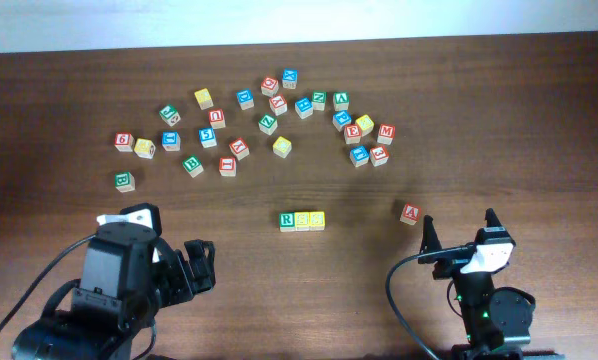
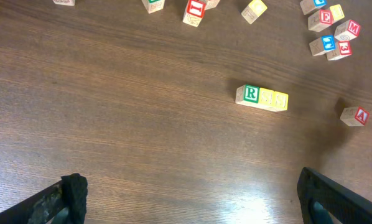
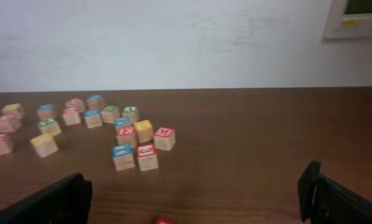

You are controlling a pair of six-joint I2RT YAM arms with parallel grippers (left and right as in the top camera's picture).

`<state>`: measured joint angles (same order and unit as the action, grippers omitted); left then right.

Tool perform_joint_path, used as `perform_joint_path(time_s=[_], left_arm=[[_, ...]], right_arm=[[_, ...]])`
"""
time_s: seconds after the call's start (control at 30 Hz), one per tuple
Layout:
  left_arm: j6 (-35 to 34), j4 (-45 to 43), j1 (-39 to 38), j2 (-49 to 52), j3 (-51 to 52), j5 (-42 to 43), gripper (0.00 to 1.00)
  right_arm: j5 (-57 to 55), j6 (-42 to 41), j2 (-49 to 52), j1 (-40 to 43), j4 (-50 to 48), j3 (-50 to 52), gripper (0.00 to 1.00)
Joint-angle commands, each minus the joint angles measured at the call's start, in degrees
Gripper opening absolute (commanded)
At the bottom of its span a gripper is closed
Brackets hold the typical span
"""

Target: Spell out RSS

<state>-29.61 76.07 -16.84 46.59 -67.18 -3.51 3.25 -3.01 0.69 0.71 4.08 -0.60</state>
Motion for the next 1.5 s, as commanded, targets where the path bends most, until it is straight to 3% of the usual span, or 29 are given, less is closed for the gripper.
perform_joint_path(time_s=[0.0,0.17,1.0,1.07,1.13,1.23,1.37,1.47], left_arm=[[-0.15,-0.11,0.13,-0.17,0.17,-0.83,0.99],[-0.15,-0.11,0.13,-0.17,0.17,-0.81,0.99],[-0.15,2.47,0.13,-0.17,0.17,-0.66,0.99],[0.44,-2.80,0.15,-2.78,1.18,-1.99,0.99],[8.00,-8.87,1.64,-6.58,5.31,-0.92,0.99],[13.25,-23.10,9.27,-14.40,17.70,5.49,0.99],[22.99,-35.85,9.99,-25.57,33.00,5.46,0.99],[23.54,-44.54,9.99,-30.03,41.38,5.49,0.99]], right_arm=[[-3.45,1.09,-0.50,0.15,0.72,0.28,0.98],[-2.67,4.31,-0.50,0.15,0.85,0.28,0.98],[-2.86,2.56,-0.48,0.11,0.61,0.28,0.98],[-2.86,2.56,-0.48,0.11,0.61,0.28,0.98],[-2.86,2.56,-0.48,0.11,0.61,0.28,0.98],[-2.86,2.56,-0.48,0.11,0.61,0.28,0.98],[-2.86,2.56,-0.48,0.11,0.59,0.28,0.98],[-2.86,2.58,-0.48,0.11,0.61,0.28,0.98]])
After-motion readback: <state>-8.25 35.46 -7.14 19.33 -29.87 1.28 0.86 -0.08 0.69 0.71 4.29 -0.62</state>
